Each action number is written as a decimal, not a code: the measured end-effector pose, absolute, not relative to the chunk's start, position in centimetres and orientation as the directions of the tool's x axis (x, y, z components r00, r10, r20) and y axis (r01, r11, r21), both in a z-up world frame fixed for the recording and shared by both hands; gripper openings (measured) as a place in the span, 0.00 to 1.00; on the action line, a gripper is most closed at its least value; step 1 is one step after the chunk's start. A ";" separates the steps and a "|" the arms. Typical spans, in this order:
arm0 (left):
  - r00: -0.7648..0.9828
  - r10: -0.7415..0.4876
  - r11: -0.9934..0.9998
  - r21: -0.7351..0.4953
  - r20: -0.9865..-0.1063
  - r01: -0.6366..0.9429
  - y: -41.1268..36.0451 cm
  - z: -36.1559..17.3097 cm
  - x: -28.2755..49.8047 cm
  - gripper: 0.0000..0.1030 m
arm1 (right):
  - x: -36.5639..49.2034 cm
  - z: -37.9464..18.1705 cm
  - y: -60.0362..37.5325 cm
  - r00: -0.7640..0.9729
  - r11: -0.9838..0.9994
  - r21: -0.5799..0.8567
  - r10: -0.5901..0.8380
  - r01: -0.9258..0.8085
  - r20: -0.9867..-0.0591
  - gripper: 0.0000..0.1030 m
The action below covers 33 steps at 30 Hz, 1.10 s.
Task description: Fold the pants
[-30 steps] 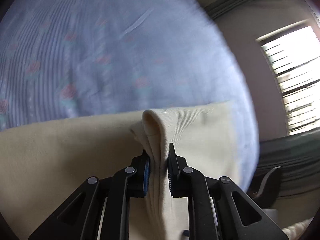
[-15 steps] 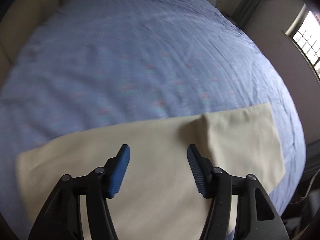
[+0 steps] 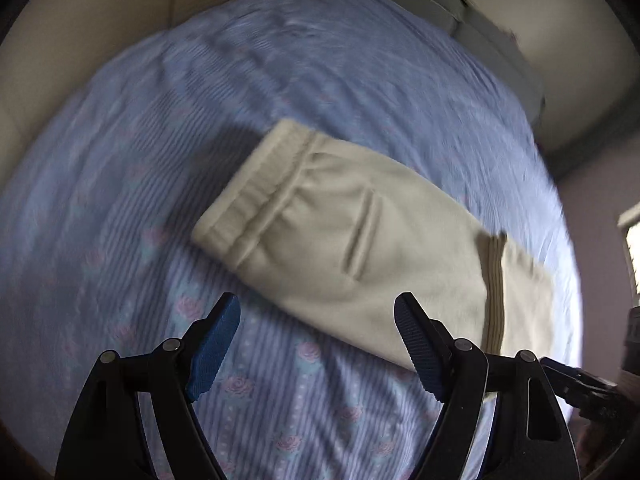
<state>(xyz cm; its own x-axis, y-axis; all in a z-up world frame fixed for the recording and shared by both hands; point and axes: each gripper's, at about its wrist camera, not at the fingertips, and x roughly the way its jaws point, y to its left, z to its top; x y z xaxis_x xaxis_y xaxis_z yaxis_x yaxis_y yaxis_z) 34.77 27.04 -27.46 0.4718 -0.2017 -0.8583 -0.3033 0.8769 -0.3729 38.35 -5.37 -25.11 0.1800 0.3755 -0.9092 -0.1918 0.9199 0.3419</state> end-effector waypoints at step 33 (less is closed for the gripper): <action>0.533 -0.367 0.689 -0.607 -0.763 -0.396 28.3 -33.6 43.5 0.27 | 43.8 -26.0 -0.6 0.190 0.927 0.294 0.340 -0.234 -0.921 0.63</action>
<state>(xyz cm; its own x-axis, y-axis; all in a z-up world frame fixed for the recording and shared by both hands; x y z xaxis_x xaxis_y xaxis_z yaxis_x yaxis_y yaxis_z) 43.46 28.28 -33.62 0.5328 -0.3665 -0.7627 -0.3958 0.6888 -0.6074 43.83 -0.60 -26.00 0.1901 0.3402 -0.9209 -0.2343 0.9266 0.2940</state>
